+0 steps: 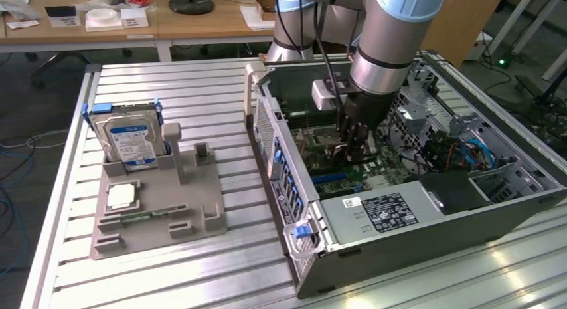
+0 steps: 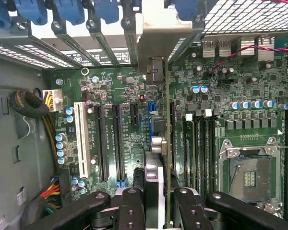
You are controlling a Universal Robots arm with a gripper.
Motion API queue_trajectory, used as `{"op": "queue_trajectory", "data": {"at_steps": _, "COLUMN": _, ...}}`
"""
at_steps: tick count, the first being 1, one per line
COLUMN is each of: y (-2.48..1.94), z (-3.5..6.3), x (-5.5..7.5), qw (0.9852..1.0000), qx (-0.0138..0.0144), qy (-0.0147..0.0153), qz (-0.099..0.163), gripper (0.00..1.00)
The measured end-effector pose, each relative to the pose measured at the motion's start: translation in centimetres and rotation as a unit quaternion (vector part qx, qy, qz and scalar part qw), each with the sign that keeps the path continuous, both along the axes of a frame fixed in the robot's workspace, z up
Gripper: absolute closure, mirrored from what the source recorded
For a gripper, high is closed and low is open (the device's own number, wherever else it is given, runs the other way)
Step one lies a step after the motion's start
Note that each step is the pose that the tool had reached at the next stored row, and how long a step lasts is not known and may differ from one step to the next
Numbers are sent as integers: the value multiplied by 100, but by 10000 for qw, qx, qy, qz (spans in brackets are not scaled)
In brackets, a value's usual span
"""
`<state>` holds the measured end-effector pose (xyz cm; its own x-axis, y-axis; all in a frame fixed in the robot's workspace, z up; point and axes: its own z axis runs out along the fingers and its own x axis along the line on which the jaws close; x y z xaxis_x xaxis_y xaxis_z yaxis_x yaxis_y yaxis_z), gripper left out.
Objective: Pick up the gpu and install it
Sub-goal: 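Insert the gpu into the slot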
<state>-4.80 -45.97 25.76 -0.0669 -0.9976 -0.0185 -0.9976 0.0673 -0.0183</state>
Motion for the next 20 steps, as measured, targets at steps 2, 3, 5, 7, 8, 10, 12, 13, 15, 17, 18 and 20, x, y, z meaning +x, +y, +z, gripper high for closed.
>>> {"op": "queue_trajectory", "data": {"at_steps": 2, "y": -1, "z": -12, "x": -15, "qw": 10000, "qx": -1, "qy": 0, "qz": 1, "gripper": 72}}
{"op": "queue_trajectory", "data": {"at_steps": 3, "y": -1, "z": -18, "x": -26, "qw": 10000, "qx": -1, "qy": 0, "qz": 1, "gripper": 72}}
{"op": "queue_trajectory", "data": {"at_steps": 5, "y": -3, "z": -38, "x": -33, "qw": 10000, "qx": 0, "qy": 0, "qz": 1, "gripper": 72}}
{"op": "queue_trajectory", "data": {"at_steps": 7, "y": -10, "z": -65, "x": -34, "qw": 10000, "qx": 0, "qy": 0, "qz": 1, "gripper": 72}}
{"op": "queue_trajectory", "data": {"at_steps": 8, "y": -15, "z": -75, "x": -35, "qw": 10000, "qx": -1, "qy": 1, "qz": 1, "gripper": 72}}
{"op": "queue_trajectory", "data": {"at_steps": 10, "y": -23, "z": -91, "x": -38, "qw": 10000, "qx": 0, "qy": 0, "qz": 1, "gripper": 72}}
{"op": "queue_trajectory", "data": {"at_steps": 12, "y": -30, "z": -103, "x": -51, "qw": 10000, "qx": 1, "qy": 0, "qz": 1, "gripper": 72}}
{"op": "queue_trajectory", "data": {"at_steps": 13, "y": -31, "z": -108, "x": -60, "qw": 10000, "qx": 1, "qy": 0, "qz": 1, "gripper": 72}}
{"op": "queue_trajectory", "data": {"at_steps": 15, "y": -35, "z": -117, "x": -74, "qw": 10000, "qx": 0, "qy": 0, "qz": 1, "gripper": 72}}
{"op": "queue_trajectory", "data": {"at_steps": 17, "y": -37, "z": -124, "x": -84, "qw": 10000, "qx": -1, "qy": 1, "qz": 1, "gripper": 72}}
{"op": "queue_trajectory", "data": {"at_steps": 18, "y": -39, "z": -130, "x": -86, "qw": 10000, "qx": -1, "qy": 0, "qz": 1, "gripper": 72}}
{"op": "queue_trajectory", "data": {"at_steps": 20, "y": -40, "z": -143, "x": -87, "qw": 10000, "qx": 0, "qy": 0, "qz": 2, "gripper": 72}}
